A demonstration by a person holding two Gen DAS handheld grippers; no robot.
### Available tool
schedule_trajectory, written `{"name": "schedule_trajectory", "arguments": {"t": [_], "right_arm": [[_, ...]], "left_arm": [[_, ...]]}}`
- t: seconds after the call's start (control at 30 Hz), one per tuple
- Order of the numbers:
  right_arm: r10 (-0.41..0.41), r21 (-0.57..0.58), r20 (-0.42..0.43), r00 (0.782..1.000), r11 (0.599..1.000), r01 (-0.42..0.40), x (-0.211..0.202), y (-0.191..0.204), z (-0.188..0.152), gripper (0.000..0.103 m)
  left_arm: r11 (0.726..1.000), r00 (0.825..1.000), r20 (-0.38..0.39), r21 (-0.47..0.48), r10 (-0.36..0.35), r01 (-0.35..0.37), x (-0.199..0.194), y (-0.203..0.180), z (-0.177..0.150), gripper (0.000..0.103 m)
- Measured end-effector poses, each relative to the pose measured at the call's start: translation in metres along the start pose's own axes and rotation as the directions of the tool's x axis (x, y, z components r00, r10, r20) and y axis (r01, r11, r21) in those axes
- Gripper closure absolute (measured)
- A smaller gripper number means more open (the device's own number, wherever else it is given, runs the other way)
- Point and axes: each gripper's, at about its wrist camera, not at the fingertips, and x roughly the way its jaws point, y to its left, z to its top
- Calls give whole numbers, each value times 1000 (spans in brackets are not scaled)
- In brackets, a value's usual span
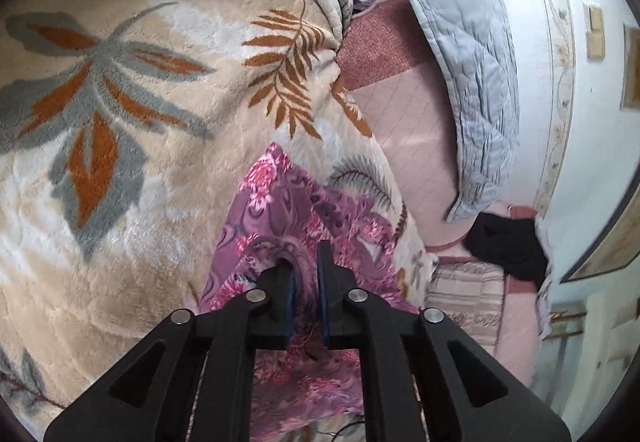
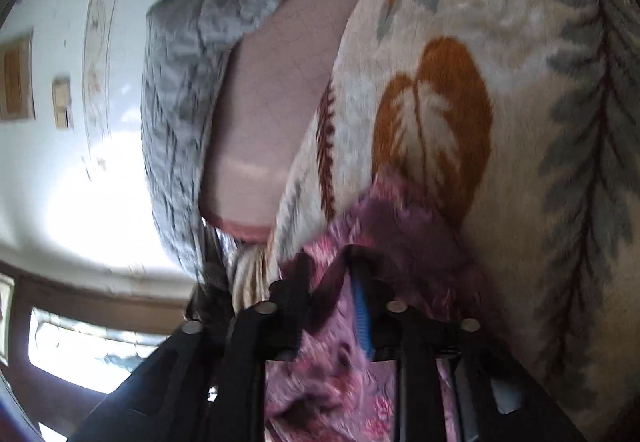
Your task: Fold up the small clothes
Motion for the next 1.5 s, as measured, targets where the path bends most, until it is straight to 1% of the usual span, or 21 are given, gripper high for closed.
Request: {"name": "schedule_trajectory", "arguments": {"t": [0.1, 0.2, 0.23, 0.3, 0.4, 0.47, 0.67, 0.7, 0.73, 0.77, 0.8, 0.83, 0.87, 0.93, 1.03, 1.13, 1.3, 1.4, 1.43, 1.47, 1.5], "right_arm": [[3, -20, 82, 997, 1000, -1, -16, 2, 8, 64], [-80, -136, 87, 993, 986, 92, -26, 10, 7, 58], [-93, -200, 62, 994, 974, 104, -27, 12, 5, 58], [-166, -281, 55, 985, 944, 175, -26, 15, -1, 56], [-258, -379, 60, 964, 888, 262, -16, 20, -9, 52], [-298, -423, 64, 952, 856, 296, -7, 25, -12, 47], [-377, -564, 100, 921, 741, 365, 34, 48, -23, 46], [-390, -594, 107, 915, 713, 373, 39, 51, -26, 47], [-410, -615, 111, 906, 687, 386, 44, 53, -28, 54], [-429, -639, 107, 897, 661, 393, 50, 56, -31, 68], [-443, -669, 116, 889, 627, 399, 55, 61, -35, 99], [-447, -687, 127, 886, 604, 403, 55, 65, -38, 98], [-421, -698, 143, 896, 598, 393, 50, 70, -40, 98], [-315, -676, 191, 930, 644, 357, 26, 76, -36, 98], [-301, -566, 226, 926, 733, 377, 10, 59, -14, 98], [-392, -513, 201, 898, 739, 437, 15, 34, -4, 98], [-352, -428, 139, 926, 821, 377, 19, 12, -7, 93], [-363, -415, 129, 923, 826, 382, 20, 10, -6, 93], [-367, -423, 131, 921, 820, 387, 20, 12, -6, 93], [-369, -433, 131, 920, 814, 388, 21, 15, -5, 94], [-359, -455, 136, 923, 805, 380, 19, 21, -6, 97]], "left_arm": [[999, 999, 24, -18, -26, 27, -8, 4, 3, 82], [999, 993, 108, -18, -37, 39, -28, 8, 6, 57], [998, 990, 136, -27, -48, 52, -36, 12, 8, 51], [999, 989, 140, -13, -38, 40, -41, 12, 10, 51], [994, 997, 77, 104, 28, -36, -32, 5, 3, 42], [978, 996, 40, 191, 79, -85, -23, 3, -6, 41], [954, 998, -52, 298, 45, -27, -8, 12, -31, 37], [951, 997, -48, 305, 62, -44, -5, 12, -33, 37], [950, 996, -47, 305, 78, -60, -5, 13, -33, 37], [952, 995, -48, 300, 86, -67, -3, 13, -32, 37], [956, 995, -51, 285, 81, -63, -3, 15, -29, 37], [960, 996, -49, 276, 73, -57, -4, 16, -28, 37], [962, 997, -40, 269, 66, -53, -7, 17, -25, 37], [959, 998, -20, 278, 63, -55, -13, 16, -22, 37], [953, 998, -4, 296, 64, -60, -20, 17, -19, 37], [951, 997, -9, 302, 80, -74, -16, 18, -17, 37], [920, 984, -11, 357, 176, -160, 14, 2, -14, 33], [909, 975, 2, 360, 224, -210, 33, -6, -10, 34], [903, 971, 15, 366, 237, -226, 37, -9, -9, 43], [892, 970, 30, 386, 243, -235, 40, -12, -10, 59], [863, 963, 53, 432, 265, -262, 44, -22, -12, 98]]}}
